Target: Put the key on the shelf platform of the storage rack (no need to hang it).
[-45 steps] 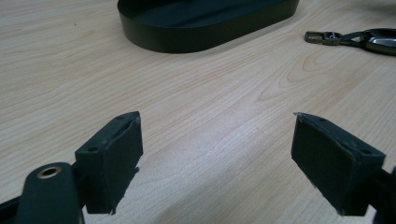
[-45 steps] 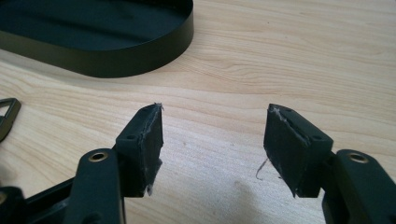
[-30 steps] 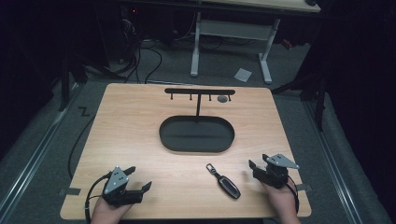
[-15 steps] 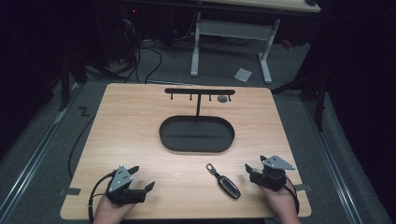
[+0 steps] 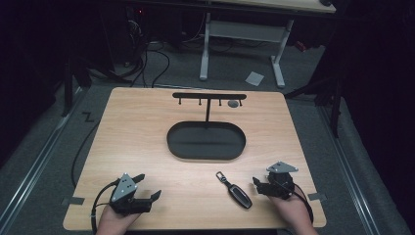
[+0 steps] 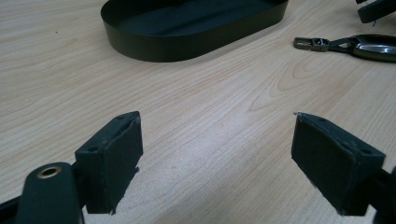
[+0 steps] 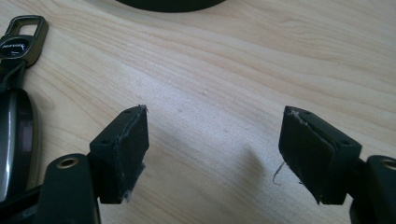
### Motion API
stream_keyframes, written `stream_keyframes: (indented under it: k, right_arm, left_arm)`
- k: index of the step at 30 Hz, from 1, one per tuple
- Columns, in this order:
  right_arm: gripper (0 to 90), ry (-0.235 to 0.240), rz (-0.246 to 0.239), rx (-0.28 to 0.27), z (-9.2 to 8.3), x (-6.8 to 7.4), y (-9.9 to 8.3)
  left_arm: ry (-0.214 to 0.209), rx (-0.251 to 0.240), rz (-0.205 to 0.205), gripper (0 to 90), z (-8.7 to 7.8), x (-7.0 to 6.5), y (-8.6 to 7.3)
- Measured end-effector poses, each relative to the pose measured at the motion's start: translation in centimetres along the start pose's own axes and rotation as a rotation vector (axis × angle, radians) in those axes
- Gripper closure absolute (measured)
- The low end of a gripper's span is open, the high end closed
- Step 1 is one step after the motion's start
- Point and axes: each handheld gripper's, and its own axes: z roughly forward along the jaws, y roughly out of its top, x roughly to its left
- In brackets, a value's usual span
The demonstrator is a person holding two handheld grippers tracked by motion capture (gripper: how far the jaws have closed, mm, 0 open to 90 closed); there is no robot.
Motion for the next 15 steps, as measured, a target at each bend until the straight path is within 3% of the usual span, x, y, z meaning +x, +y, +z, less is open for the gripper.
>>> stream_keyframes:
  k: [5, 12, 15]
  right_arm:
    - [23.9, 0.013, 0.006, 0.051, 0.0, 0.0, 0.5]
    - [22.6, 0.025, -0.023, 0.108, 0.2, -0.3, 1.0]
    - [22.4, 0.024, -0.047, 0.161, 0.4, -0.3, 1.2]
  left_arm:
    - [-0.002, 0.002, -0.001, 17.3, 0.0, -0.1, 0.0]
    - [-0.005, 0.006, -0.001, 17.3, 0.1, -0.1, 0.0]
    - [-0.006, 0.005, -0.003, 17.3, 0.1, -0.1, 0.0]
